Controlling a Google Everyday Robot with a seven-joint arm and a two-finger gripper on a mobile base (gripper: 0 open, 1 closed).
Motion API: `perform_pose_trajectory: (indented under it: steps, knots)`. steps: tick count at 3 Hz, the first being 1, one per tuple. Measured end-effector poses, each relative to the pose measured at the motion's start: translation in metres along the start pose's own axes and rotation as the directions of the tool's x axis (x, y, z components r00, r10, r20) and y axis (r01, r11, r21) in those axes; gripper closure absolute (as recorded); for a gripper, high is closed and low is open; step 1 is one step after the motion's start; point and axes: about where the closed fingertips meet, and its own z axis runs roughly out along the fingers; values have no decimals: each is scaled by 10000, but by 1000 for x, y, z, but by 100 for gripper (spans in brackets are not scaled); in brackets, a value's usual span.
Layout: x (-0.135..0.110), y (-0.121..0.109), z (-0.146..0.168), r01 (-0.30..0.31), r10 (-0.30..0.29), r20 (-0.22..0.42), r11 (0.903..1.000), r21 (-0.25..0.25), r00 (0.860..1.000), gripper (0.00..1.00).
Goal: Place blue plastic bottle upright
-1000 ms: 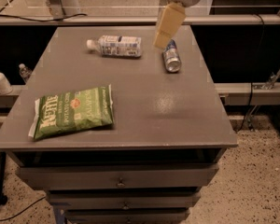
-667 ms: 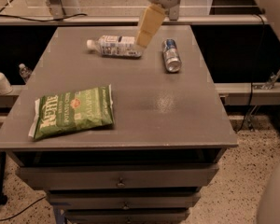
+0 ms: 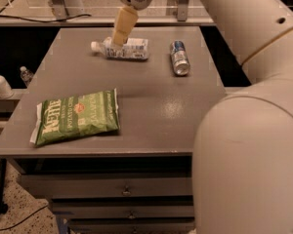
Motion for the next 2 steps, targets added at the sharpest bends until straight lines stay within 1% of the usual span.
perform_pose_trajectory:
  steps: [1, 2]
  knots:
    - [-22, -12, 45, 94, -103, -292, 9995, -292, 9995, 0]
    - [-33, -18, 89, 249, -286, -1047, 9990, -368, 9941, 0]
